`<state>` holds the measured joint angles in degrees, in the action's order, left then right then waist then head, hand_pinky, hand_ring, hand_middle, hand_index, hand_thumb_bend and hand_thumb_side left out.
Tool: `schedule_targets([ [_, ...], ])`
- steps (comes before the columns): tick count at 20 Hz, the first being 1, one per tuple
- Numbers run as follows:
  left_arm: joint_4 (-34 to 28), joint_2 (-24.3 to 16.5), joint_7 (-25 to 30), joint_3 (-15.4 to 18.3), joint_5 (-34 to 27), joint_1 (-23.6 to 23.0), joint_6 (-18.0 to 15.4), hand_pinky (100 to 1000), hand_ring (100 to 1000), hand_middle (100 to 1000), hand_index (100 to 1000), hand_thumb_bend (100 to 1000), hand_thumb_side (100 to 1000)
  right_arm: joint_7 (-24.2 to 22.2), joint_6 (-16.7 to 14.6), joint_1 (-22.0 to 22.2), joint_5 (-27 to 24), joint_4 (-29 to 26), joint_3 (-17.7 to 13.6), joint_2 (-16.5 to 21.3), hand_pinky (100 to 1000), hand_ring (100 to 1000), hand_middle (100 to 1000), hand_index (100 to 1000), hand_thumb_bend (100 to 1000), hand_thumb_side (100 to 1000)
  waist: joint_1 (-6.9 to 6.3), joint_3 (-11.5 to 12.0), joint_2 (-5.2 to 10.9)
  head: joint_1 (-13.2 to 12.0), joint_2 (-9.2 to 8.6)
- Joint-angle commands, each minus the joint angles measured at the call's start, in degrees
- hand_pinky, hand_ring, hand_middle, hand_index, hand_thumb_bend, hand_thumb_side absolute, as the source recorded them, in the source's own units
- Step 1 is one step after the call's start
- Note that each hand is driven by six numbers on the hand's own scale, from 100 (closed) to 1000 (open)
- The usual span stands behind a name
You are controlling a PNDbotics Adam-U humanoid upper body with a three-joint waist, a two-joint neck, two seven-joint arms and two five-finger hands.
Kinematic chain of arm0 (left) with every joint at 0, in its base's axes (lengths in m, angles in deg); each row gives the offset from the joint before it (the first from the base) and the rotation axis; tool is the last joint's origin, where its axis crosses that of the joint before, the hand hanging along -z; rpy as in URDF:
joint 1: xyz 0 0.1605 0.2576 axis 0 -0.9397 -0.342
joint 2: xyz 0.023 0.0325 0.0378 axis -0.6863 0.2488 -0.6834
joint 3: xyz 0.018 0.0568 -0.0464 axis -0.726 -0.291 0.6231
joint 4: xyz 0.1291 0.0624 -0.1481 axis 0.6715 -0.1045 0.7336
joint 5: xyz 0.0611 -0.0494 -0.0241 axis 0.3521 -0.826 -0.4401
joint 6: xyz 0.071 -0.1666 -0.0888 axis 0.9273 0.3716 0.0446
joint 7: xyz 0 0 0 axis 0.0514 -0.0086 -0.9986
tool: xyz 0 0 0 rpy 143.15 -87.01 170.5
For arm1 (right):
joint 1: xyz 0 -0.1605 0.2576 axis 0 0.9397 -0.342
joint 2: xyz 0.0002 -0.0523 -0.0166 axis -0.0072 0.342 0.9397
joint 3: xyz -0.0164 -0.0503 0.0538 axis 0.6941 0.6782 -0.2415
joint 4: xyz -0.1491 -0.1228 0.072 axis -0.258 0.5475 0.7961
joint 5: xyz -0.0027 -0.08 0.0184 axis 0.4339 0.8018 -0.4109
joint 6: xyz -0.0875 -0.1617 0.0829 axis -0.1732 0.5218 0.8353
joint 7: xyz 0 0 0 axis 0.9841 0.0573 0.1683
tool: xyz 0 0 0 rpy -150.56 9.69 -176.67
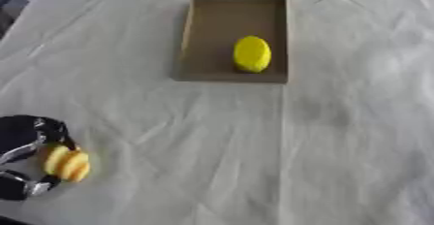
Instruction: Pick up objects on the table and place them in the box.
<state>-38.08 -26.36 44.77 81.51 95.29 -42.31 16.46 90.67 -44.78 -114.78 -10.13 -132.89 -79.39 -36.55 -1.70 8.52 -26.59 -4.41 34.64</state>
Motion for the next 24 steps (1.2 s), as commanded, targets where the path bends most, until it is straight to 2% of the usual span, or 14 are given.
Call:
schedule_targets([
  [1, -2.97, -1.83, -2.76, 1.33, -1.07, 2.4, -0.99, 748, 691, 607, 689, 258, 100, -0.12, -0.17, -0.44, -0.27, -0.94, -0.17, 1.1, 921, 844, 658, 852, 100, 602, -0.13, 0.16, 1.25, -0.26, -0.15],
  [4, -3.29, -2.7, -6.95, 1.12, -4.45, 10.11, -3.23, 748, 680, 590, 680, 244, 100, -0.22, -0.13, -0.16, -0.26, -0.94, -0.01, 1.21, 920, 844, 658, 852, 100, 602, -0.3, 0.17, 1.63, -0.7, 0.29],
  [6, -3.32, -2.44, -7.49, 0.36, -6.67, 15.62, -3.38, 751, 663, 590, 680, 237, 100, -0.33, -0.14, -0.12, -0.32, -0.94, 0.12, 1.19, 920, 843, 658, 852, 100, 602, -0.43, -0.04, 1.84, -1.04, 0.42],
  [9, -2.43, -1.13, -5.16, -1.12, -10.85, 24.45, -2.23, 758, 657, 581, 677, 193, 100, -0.53, -0.06, -0.11, -0.5, -0.94, 0.32, 1.11, 920, 844, 658, 852, 100, 602, -0.66, -0.46, 2.1, -1.38, 0.57],
  [12, 0.76, 0.65, -2.18, -2.97, -14.34, 32.87, -1.12, 757, 656, 578, 676, 186, 100, -0.77, 0.02, -0.2, -0.7, -0.94, 0.53, 1.02, 921, 844, 657, 852, 100, 603, -0.91, -0.93, 2.26, -1.64, 0.75],
  [19, 14.73, 9.25, 0.53, -8.07, -15.13, 48.93, -3.06, 764, 641, 562, 669, 108, 100, -1.24, -0.03, -1.13, -1.29, -0.94, 0.89, 0.52, 921, 844, 658, 853, 100, 603, -0.93, -2.42, 2.02, -2.39, -0.48],
  [24, 26.99, 16.49, 0.44, -8.76, -13.14, 56.19, -4.61, 779, 642, 561, 674, 100, 100, -1.67, -0.08, -2.47, -2.04, -0.94, 1.28, -0.19, 921, 843, 658, 853, 100, 605, -0.99, -4.05, 1.59, -3.21, -1.11],
])
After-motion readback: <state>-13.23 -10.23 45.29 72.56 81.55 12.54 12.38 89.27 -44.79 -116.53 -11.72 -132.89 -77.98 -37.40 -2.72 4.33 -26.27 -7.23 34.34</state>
